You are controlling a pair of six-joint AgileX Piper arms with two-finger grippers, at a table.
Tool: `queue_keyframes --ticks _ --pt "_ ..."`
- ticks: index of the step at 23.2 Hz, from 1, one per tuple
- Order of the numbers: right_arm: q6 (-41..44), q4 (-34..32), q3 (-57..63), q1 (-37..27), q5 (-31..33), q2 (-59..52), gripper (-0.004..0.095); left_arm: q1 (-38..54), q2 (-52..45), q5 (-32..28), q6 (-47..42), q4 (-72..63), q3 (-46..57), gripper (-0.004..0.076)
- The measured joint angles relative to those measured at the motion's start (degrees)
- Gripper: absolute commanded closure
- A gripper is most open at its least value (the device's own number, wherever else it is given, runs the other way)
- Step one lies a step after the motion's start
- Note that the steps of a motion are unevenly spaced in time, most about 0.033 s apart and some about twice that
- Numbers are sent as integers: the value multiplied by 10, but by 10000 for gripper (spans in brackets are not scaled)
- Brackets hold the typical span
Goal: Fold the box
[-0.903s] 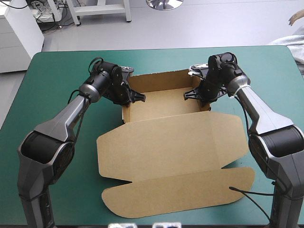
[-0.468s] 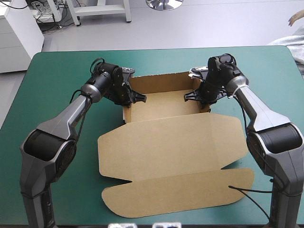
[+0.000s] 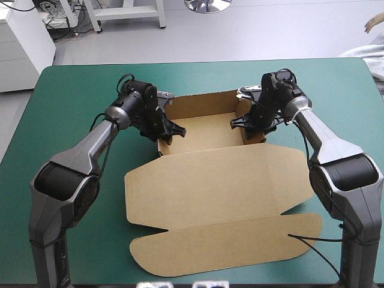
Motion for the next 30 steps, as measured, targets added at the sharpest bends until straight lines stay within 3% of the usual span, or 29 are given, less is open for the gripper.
queue_keyframes --ticks 2,6,11,15,17,21,23,30 --pt "0 13 -1 0 -1 1 28 3 2 7 5 0 -8 56" --pt "0 18 -1 1 2 -1 26 10 2 13 7 -7 -27 57" --pt "0 -28 -5 -4 -1 -24 26 10 -8 14 8 -20 -60 57" --pt "-3 -17 -24 -4 0 -50 30 10 -37 15 8 -27 -68 96" --pt "-16 -10 -27 -4 1 -67 55 10 -65 16 9 -21 -68 209" --pt "-59 9 -28 -4 4 -119 75 11 -154 21 49 -12 -68 595" --pt "-73 10 -29 -4 4 -140 75 10 -196 22 79 -12 -67 717" --pt "-89 6 -29 -4 6 -164 75 8 -373 22 143 3 -6 731"
